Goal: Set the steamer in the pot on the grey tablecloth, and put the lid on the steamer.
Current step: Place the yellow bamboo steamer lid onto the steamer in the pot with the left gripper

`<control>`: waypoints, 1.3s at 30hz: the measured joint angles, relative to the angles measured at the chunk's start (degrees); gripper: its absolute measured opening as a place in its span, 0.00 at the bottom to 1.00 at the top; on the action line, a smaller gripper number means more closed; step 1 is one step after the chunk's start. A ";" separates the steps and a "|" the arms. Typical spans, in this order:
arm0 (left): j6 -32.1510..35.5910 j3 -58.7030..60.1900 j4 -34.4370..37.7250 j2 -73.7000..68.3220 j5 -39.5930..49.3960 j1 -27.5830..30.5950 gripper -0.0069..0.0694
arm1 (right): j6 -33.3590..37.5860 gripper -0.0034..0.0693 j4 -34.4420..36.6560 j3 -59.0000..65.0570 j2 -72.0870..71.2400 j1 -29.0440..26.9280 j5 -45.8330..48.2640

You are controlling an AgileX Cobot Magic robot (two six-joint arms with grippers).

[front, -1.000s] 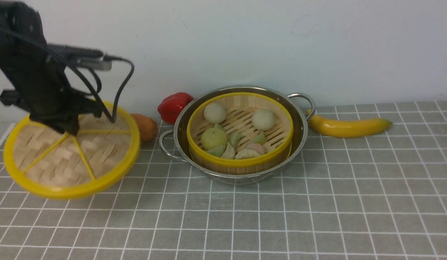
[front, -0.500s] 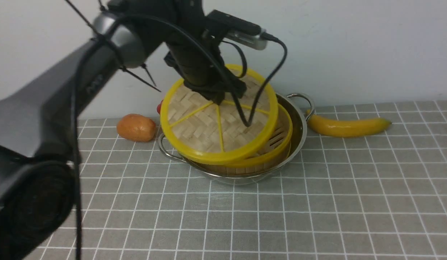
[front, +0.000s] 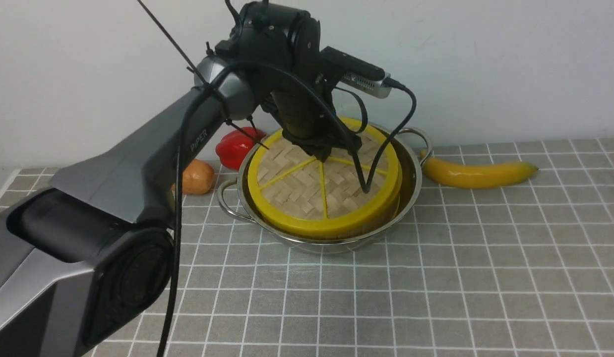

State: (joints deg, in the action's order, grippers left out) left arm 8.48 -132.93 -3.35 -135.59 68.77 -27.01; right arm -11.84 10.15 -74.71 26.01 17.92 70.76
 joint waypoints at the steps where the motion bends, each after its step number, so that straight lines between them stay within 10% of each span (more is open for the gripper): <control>1: 0.06 0.00 0.06 0.00 -0.74 0.00 0.24 | -0.09 0.83 0.00 0.00 0.00 0.00 0.00; 32: -0.82 -0.83 0.40 -1.92 -3.98 0.00 0.25 | -0.31 0.83 0.42 0.06 2.91 0.00 -0.06; 39: -1.08 -0.83 -0.50 -2.21 -3.53 -0.06 0.47 | -0.06 0.83 1.53 0.06 2.91 0.00 -0.06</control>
State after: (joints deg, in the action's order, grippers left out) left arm 7.40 -133.77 -3.84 -137.80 65.24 -27.07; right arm -11.90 11.67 -74.64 28.92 17.92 70.70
